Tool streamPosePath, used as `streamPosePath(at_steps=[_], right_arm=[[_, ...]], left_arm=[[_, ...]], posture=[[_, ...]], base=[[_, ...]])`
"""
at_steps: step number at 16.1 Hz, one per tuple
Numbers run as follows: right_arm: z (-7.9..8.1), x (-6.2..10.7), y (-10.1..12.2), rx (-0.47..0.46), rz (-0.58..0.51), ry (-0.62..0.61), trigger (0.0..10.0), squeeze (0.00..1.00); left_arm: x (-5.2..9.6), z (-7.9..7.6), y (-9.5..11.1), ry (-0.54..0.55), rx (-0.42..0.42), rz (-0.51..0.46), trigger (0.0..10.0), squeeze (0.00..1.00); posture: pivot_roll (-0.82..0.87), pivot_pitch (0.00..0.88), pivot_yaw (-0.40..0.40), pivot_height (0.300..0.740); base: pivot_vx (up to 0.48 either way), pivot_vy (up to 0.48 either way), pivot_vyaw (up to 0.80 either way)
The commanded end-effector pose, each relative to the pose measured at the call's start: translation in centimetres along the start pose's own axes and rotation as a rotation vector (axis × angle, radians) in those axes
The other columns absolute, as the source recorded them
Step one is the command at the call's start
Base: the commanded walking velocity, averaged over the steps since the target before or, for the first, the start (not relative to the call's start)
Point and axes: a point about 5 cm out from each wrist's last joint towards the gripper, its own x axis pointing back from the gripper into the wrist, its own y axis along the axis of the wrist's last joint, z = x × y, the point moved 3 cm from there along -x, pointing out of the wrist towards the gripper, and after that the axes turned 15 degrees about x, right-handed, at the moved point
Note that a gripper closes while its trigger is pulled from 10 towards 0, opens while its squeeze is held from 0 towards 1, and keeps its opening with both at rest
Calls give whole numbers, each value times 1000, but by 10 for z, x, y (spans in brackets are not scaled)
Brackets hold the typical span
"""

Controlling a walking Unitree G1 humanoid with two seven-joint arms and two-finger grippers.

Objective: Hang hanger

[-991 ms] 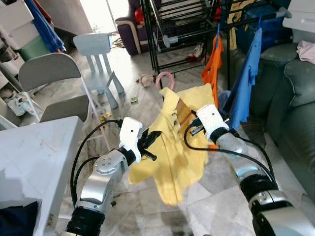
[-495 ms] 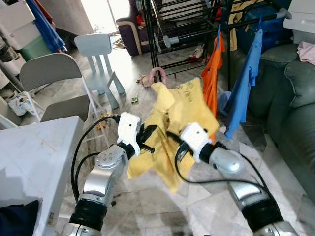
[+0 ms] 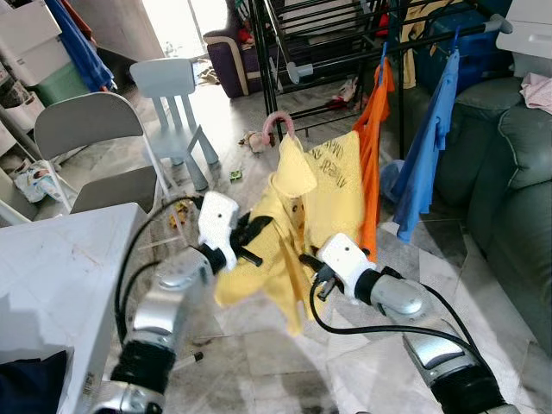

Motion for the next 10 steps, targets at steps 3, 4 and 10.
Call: streamPosePath(at_steps=[3, 4, 10], right_arm=[[-9, 5, 11, 2, -31, 14, 10000, 1000], [-15, 7, 11, 0, -27, 7, 10000, 1000], [-24, 39, 6, 109, -13, 215, 10000, 1000]], left_arm=[[2, 11, 11, -25, -55, -11, 10000, 0], [1, 12, 8, -42, -66, 4, 10000, 0], [4, 15, -9, -197, -239, 169, 10000, 0]], posture=[[-190, 0, 161, 740], [-208, 0, 165, 740], [-218, 0, 172, 740]], base=[[0, 0, 0], [0, 0, 0], [0, 0, 0]])
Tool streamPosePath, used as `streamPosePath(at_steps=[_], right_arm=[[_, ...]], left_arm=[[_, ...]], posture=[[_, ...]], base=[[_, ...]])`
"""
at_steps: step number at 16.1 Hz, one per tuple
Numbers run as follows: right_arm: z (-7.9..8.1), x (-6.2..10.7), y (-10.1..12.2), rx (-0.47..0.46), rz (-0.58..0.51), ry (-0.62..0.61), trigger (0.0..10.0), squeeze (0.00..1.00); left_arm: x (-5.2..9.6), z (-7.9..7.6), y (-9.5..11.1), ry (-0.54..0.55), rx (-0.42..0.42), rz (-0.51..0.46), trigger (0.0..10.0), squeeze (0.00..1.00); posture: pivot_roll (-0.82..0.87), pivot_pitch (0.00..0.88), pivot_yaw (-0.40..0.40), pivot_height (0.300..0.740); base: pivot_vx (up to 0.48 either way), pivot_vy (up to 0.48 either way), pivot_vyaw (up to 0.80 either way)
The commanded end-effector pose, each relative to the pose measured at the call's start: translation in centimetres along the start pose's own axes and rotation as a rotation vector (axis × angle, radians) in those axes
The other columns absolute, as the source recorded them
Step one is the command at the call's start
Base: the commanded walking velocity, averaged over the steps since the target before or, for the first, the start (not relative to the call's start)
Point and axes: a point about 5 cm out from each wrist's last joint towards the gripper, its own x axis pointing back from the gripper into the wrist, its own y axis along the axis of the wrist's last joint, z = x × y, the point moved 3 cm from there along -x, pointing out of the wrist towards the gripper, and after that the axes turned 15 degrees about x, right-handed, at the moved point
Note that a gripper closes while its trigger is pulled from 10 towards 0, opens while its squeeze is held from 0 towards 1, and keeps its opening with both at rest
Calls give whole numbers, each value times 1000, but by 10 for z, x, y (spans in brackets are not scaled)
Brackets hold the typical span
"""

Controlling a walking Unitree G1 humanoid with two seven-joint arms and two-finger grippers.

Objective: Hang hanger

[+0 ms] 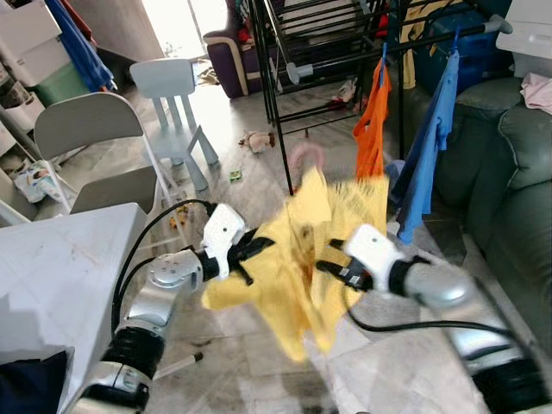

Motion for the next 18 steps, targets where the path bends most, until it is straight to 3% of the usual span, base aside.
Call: streamPosePath(at_steps=[1, 2, 5, 7, 12, 18], right_arm=[[4, 3, 8, 44, -28, 70, 10000, 1000], [3, 15, -2, 69, 17, 119, 10000, 1000], [-21, 36, -21, 95, 112, 92, 10000, 1000], [-38, 45, -25, 187, 149, 38, 10000, 1000], [-66, 58, -14, 264, 107, 1, 10000, 1000], [-59, 65, -29, 328, 150, 173, 10000, 1000]], left_arm=[[5, 9, 14, -6, -77, -12, 10000, 0], [6, 11, 16, -30, -102, 10, 10000, 0], [8, 7, 16, -112, -177, 35, 10000, 0], [8, 1, 13, -162, -197, 53, 10000, 0], [2, -14, 7, -244, -256, 56, 10000, 0], [-1, -35, 5, -340, -266, 26, 10000, 0]], posture=[[-220, 0, 174, 740], [-223, 0, 178, 740], [-226, 0, 189, 740], [-227, 0, 191, 740], [-232, 0, 205, 740], [-226, 0, 213, 740]], base=[[0, 0, 0], [0, 0, 0], [0, 0, 0], [0, 0, 0], [0, 0, 0], [0, 0, 0]])
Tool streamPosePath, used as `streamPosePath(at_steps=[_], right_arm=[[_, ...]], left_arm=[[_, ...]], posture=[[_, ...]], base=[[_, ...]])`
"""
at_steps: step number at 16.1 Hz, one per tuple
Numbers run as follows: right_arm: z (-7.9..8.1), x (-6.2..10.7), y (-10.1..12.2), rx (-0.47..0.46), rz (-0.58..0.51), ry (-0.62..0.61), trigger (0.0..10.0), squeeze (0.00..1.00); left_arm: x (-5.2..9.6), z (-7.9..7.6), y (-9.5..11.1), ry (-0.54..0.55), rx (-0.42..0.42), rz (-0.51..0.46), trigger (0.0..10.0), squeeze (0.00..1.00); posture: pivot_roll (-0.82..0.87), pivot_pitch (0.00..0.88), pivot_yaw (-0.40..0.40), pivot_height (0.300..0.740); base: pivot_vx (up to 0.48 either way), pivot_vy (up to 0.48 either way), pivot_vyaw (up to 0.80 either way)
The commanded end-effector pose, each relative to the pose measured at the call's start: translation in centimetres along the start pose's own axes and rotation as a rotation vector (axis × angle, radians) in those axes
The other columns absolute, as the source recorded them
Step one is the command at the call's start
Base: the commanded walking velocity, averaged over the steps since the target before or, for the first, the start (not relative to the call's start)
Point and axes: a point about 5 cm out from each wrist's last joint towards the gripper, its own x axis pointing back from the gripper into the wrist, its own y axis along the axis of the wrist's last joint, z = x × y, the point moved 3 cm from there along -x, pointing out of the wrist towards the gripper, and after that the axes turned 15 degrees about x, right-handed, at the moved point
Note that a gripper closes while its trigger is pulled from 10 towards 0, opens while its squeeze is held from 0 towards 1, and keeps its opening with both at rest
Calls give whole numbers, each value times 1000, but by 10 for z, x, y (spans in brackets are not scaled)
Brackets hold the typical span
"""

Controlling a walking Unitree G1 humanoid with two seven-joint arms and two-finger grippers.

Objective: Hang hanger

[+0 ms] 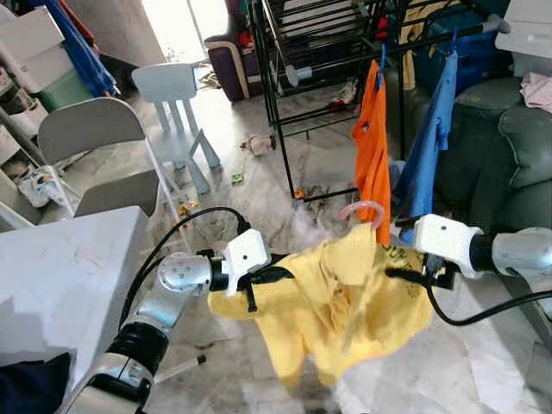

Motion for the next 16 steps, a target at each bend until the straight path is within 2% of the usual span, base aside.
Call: streamPosePath(at_steps=[1, 2, 4, 5, 6, 7, 11, 16], right_arm=[[-6, 0, 7, 53, -19, 28, 10000, 1000], [-11, 0, 6, 57, -24, 37, 10000, 839], [-8, -1, 6, 39, -40, 81, 10000, 0], [-7, -2, 4, 29, -47, 95, 4745, 0], [-7, -3, 3, 5, -61, 101, 0, 0], [-4, -5, 4, -32, -83, 123, 0, 0], [10, -15, 1, -63, -103, 210, 0, 0], [14, -18, -3, -92, -104, 255, 0, 0]], left_arm=[[5, 0, 9, -8, -38, -35, 10000, 0], [4, -7, 7, -40, -43, -34, 10000, 0], [3, -10, 7, -49, -51, -36, 10000, 0], [3, -10, 10, -51, -51, -44, 10000, 0], [2, -11, 11, -53, -53, -50, 10000, 0], [2, -11, 13, -53, -51, -57, 10000, 0], [3, -11, 13, -48, -49, -57, 10000, 0], [3, -11, 12, -48, -50, -53, 10000, 0]], posture=[[-226, 0, 213, 740], [-225, 0, 214, 740], [-221, 0, 214, 740], [-219, 0, 212, 740], [-219, 0, 212, 740], [-219, 0, 212, 740], [-217, 0, 211, 740], [-211, 0, 210, 740]], base=[[0, 0, 0], [0, 0, 0], [0, 0, 0], [0, 0, 0], [0, 0, 0], [0, 0, 0], [0, 0, 0], [0, 0, 0]])
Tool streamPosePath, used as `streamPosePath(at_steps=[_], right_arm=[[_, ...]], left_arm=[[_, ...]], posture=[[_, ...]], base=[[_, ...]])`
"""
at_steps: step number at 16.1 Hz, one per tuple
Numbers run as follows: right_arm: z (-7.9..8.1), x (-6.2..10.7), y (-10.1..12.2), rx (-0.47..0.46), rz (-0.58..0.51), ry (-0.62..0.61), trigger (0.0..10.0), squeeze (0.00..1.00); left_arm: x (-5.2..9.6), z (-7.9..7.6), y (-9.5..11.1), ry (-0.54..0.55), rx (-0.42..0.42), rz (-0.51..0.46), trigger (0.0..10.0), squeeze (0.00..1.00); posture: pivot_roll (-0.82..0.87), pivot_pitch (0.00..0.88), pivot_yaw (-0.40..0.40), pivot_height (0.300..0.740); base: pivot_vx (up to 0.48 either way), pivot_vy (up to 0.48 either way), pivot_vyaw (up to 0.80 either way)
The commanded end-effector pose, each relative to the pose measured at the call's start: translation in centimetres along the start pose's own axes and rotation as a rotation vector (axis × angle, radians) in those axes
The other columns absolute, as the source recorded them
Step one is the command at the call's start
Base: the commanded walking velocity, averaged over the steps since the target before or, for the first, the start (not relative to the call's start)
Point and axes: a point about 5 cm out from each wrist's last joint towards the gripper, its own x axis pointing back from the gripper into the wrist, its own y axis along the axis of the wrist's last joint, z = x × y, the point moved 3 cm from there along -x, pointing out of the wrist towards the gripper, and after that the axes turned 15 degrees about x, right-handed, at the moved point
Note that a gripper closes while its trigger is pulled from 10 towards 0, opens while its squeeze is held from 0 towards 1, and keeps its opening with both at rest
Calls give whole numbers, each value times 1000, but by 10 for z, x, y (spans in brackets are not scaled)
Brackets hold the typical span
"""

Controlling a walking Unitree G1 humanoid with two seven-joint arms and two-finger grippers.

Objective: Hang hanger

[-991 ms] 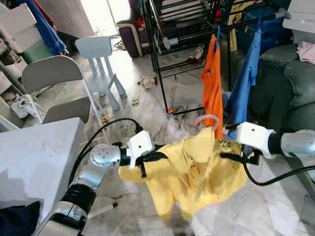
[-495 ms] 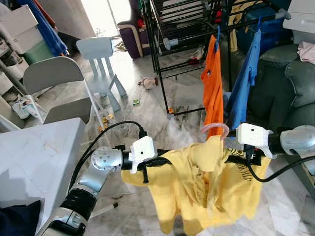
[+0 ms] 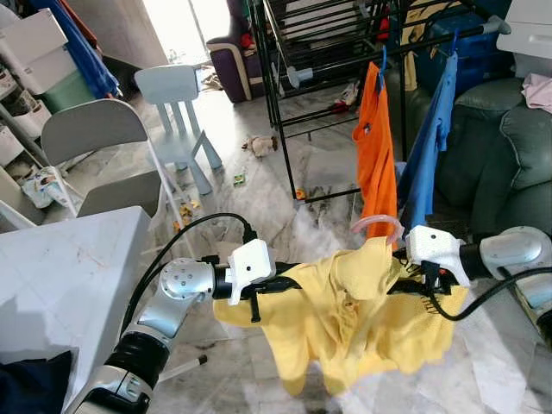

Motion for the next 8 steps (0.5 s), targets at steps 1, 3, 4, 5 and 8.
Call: streamPosePath(at_steps=[1, 3, 4, 5, 8], right_arm=[[-3, -3, 6, 31, -15, 36, 0, 0], [-4, -2, 6, 19, -21, 43, 0, 0], [-3, -2, 6, 16, -23, 47, 0, 0], [-4, -3, 7, 13, -33, 48, 0, 0], [-1, -5, 8, 8, -43, 66, 0, 0]], left_arm=[[6, 5, 9, 19, -22, -30, 10000, 0], [7, 7, 9, 25, -24, -26, 10000, 0], [7, 7, 9, 26, -25, -25, 10000, 0], [7, 7, 8, 25, -25, -23, 10000, 0], [7, 6, 7, 26, -25, -20, 10000, 0]], posture=[[-211, 0, 210, 740], [-208, 0, 209, 740], [-208, 0, 209, 740], [-209, 0, 209, 740], [-209, 0, 206, 740]], base=[[0, 0, 0], [0, 0, 0], [0, 0, 0], [0, 0, 0], [0, 0, 0]])
